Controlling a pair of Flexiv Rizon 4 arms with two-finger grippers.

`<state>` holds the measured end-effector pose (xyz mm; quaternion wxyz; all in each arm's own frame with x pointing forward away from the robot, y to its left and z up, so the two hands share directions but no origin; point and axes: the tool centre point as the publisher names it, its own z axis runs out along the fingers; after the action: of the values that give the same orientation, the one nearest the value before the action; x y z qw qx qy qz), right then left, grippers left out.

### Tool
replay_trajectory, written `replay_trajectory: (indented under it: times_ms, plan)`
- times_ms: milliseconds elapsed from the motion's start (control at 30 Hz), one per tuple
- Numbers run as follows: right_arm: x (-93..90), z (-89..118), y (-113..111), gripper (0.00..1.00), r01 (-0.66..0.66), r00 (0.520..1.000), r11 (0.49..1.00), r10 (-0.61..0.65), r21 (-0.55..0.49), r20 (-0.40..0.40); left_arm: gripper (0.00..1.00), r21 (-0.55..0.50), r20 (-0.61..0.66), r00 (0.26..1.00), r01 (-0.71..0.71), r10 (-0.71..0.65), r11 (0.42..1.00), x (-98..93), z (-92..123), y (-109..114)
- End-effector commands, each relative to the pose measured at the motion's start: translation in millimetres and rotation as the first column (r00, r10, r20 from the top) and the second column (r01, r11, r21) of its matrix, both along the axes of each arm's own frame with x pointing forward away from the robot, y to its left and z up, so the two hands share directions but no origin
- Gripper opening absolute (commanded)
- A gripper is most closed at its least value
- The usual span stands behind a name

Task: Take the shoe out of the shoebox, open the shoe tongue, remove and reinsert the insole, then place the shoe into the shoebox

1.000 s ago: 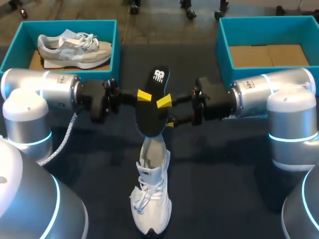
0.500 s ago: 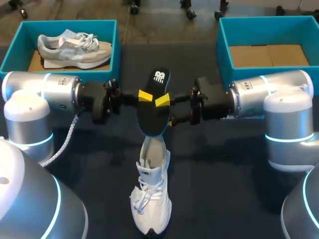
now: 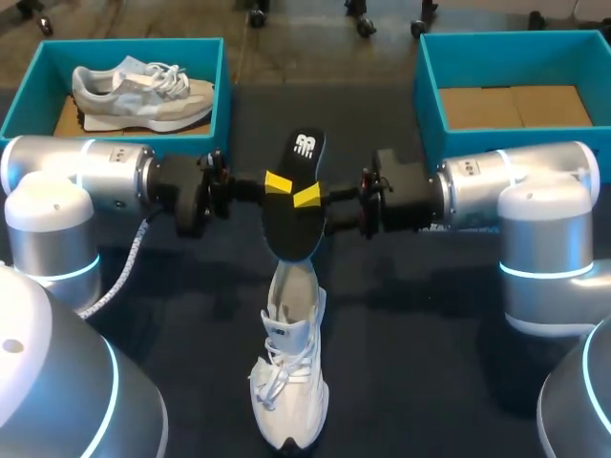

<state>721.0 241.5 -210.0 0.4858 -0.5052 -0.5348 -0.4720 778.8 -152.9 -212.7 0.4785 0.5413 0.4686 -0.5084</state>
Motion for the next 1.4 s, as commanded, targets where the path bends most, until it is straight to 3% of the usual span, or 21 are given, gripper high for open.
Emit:
replay_trajectory:
  times_ms: [33,200,500,1400]
  plan:
    - [-3.6,1.5,2.8,0.46,0.022,1.0,1.0,-0.022,-0.003,0.006,0.0,0.003,0.002,1.0,-0.006,0.006,1.0,-2.6,0.3,0.8]
    - [-3.3,1.4,3.7,0.52,0.04,0.999,0.999,-0.04,0.008,0.005,0.0,0.002,0.003,1.0,-0.005,0.005,1.0,-3.5,0.9,4.1]
    - [-3.6,-1.1,6.8,0.39,0.061,0.998,0.998,-0.061,0.02,-0.006,0.0,-0.003,0.006,1.0,-0.004,0.004,1.0,-3.7,2.3,8.2]
    - [-3.9,-2.2,15.6,0.33,0.09,0.996,0.995,-0.09,0.029,-0.01,0.0,-0.009,0.016,1.0,0.016,-0.016,1.0,-4.2,-1.5,12.8]
